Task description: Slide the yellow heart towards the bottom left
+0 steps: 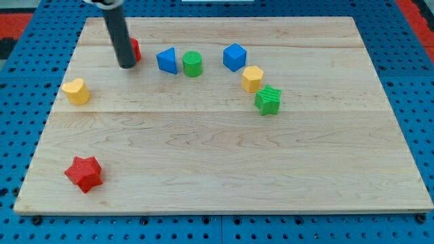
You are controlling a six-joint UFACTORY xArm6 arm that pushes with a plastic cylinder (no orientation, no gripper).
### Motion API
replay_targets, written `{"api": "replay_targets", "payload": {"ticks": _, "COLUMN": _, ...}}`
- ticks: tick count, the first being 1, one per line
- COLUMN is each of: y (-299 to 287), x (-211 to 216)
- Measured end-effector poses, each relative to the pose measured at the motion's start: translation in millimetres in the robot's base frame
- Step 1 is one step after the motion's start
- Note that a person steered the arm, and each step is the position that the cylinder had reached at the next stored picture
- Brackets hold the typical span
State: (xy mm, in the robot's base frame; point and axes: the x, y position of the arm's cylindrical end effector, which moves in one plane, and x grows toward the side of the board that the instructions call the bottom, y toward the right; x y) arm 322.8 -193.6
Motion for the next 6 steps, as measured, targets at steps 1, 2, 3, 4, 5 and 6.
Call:
{"api": "replay_targets", "payload": {"ticks": 1, "y": -54.1, "x": 25.5}}
{"api": "replay_targets", "payload": {"ticks": 2, "y": -51.9, "x": 30.4}}
{"api": "replay_targets", "payload": {"ticks": 3, "y": -51.9, "x": 89.5}}
{"api": "replay_targets", "payload": {"ticks": 4, "y": -35.1, "x": 180.2}}
{"api": "replay_targets", "payload": {"ticks": 5, "y": -19.3, "x": 157.0}}
{"api": "replay_targets", "payload": {"ticks": 6, "y": -7.3, "x": 46.6}}
